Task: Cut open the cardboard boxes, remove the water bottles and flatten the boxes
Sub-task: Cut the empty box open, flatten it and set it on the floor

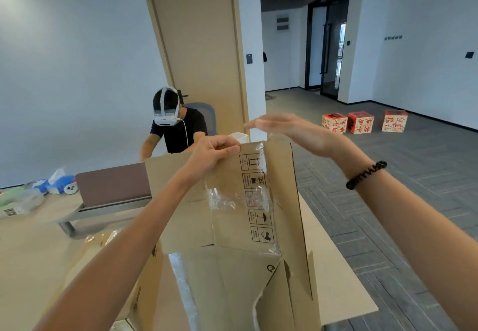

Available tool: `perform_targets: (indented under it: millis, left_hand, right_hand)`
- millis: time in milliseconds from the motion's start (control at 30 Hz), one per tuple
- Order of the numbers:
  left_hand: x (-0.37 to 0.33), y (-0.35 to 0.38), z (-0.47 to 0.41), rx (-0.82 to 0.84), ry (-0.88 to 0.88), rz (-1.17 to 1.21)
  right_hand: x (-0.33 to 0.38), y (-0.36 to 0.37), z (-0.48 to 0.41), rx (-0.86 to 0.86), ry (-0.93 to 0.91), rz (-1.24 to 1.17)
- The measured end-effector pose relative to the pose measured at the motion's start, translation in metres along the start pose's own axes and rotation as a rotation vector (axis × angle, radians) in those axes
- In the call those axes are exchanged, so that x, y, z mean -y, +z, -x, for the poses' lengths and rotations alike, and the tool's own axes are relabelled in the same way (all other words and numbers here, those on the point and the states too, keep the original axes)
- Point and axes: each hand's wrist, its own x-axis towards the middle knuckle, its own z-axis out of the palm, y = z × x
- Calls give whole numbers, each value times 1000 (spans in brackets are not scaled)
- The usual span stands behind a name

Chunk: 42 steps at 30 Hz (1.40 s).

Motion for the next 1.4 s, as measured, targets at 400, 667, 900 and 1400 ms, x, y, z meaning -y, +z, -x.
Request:
perform_targets:
  millis: [400, 667, 900, 1400]
  left_hand:
    - [-9, -13, 7, -66, 21, -297]
    - [-3, -42, 37, -250, 148, -919]
    - [8, -40, 41, -332, 300, -1214]
    - [95, -8, 13, -44, -109, -1003]
  right_hand:
    - [8, 0, -10, 144, -1, 449]
    - [-9, 0, 13, -25, -51, 370]
    - [-6, -12, 20, 1, 0, 296]
    - [-119, 38, -61, 141, 291, 430]
